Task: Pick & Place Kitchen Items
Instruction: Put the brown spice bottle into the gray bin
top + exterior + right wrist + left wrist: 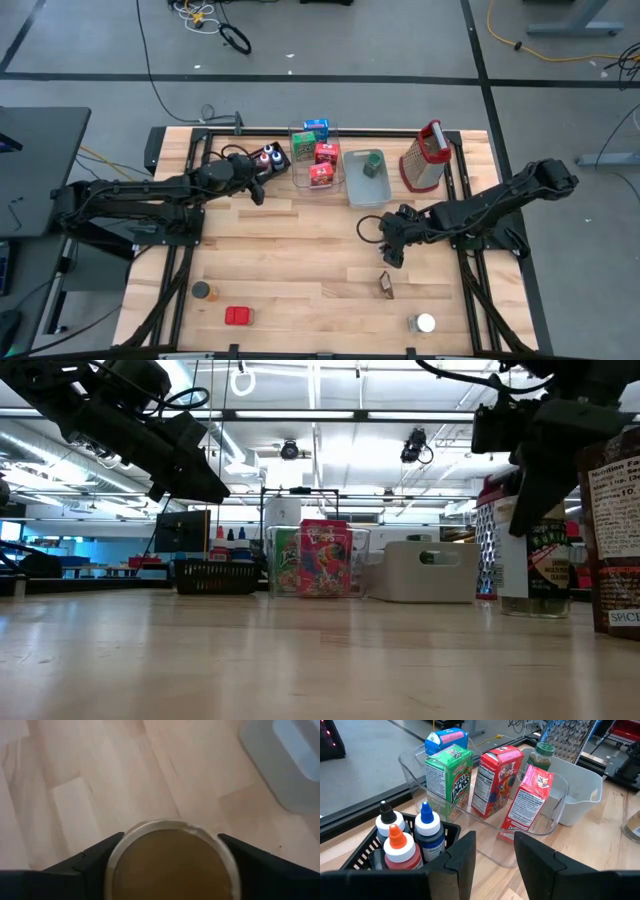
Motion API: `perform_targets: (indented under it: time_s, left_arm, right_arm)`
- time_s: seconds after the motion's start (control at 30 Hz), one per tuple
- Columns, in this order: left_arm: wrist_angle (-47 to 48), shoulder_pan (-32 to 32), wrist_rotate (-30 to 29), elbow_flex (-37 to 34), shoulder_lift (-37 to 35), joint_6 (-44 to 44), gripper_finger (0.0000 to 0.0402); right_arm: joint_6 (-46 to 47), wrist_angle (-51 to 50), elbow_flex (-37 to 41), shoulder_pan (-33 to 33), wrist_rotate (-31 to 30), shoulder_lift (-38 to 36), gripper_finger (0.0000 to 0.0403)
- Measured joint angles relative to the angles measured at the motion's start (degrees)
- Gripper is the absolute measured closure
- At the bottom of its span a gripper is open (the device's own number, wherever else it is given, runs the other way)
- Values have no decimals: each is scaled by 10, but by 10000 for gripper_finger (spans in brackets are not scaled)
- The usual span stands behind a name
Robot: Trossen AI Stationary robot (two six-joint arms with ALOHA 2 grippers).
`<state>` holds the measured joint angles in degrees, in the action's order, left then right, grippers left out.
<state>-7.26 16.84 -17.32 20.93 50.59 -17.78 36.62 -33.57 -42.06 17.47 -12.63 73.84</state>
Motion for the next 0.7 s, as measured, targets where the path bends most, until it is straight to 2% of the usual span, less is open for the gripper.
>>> perform_targets:
  time_s: [0.17,0.3,0.43,0.57,0.7]
  left_arm:
    - [0,0,0,0,0,0,260]
    - [0,0,0,0,0,0,260]
    - [0,0,0,0,0,0,260]
    - [0,0,0,0,0,0,260]
    - [0,0,0,0,0,0,260]
  right_arm:
    - [-1,-2,0,0,16,0,119]
    - [3,20,1,0,-1,0,120]
    - [-55,130,2,0,-14,1,120]
    - [-155,262,1,-6,-61,1,120]
    - [-202,326,-6,-31,-97,1,120]
